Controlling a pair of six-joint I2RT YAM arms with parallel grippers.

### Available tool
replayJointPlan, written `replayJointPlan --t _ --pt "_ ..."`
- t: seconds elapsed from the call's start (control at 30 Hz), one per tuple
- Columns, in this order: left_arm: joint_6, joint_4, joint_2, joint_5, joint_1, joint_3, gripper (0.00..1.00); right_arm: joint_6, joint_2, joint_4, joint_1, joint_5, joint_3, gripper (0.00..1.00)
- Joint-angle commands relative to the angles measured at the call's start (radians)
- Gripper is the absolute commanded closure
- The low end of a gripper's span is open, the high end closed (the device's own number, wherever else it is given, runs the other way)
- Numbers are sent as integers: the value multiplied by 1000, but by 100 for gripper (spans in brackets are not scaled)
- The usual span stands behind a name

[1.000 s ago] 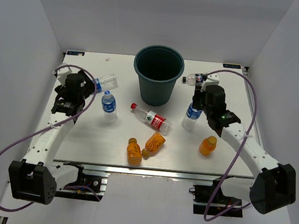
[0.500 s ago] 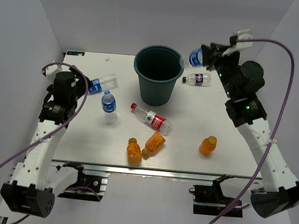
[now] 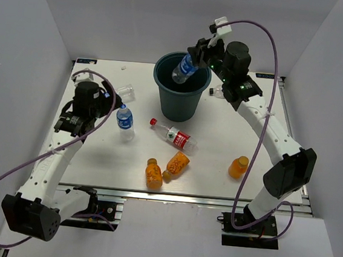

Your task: Put the plastic bottles in the bin

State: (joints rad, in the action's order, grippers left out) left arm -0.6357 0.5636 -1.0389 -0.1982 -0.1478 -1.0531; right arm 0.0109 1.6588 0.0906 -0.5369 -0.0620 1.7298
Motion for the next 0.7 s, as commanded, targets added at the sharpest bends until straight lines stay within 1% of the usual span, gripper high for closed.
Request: replayJointPlan --t 0.0,0.07,0.1,0.13,0.17,0.2,0.3,0.37,0.4,0.47,0.5,0.53,0.57,0.63,0.67 --pt "102 -47 -10 -24 -77 5 2 20 -16 -2 -3 18 16 57" --pt "137 -70 -27 -38 -134 8 2 12 -5 -23 -3 27 17 44" --pt "172 -85 -53 -53 -178 4 2 8 2 -34 -3 34 28 31" --pt "185 -82 -68 -78 -197 -5 2 4 5 -48 -3 53 39 23" --pt "200 -74 -88 -104 -211 -11 2 -2 7 -81 -3 57 48 12" --pt "224 -71 -120 -119 -226 -18 2 -5 3 -89 -3 59 59 11" --pt "254 -83 -162 -170 -226 -24 2 -5 -43 -138 -2 109 41 11" --pt "258 -83 -179 -179 -228 -33 2 -5 -86 -143 0 137 -21 11" --pt "271 -87 -187 -175 -230 -31 2 -3 -138 -143 0 151 -51 11" --pt "272 -90 -205 -187 -230 -25 2 11 -197 -131 0 188 -163 11" --pt "275 -91 -213 -204 -231 -24 2 26 -259 -111 2 204 -208 11" --pt "275 -97 -222 -216 -231 -22 2 30 -292 -103 2 208 -252 11" --pt "272 -111 -230 -222 -231 -19 2 38 -322 -103 2 211 -338 11" --pt "281 -126 -246 -224 -233 -18 2 60 -410 -103 3 220 -415 11" --pt "284 -136 -256 -222 -233 -16 2 69 -439 -98 3 228 -493 11"
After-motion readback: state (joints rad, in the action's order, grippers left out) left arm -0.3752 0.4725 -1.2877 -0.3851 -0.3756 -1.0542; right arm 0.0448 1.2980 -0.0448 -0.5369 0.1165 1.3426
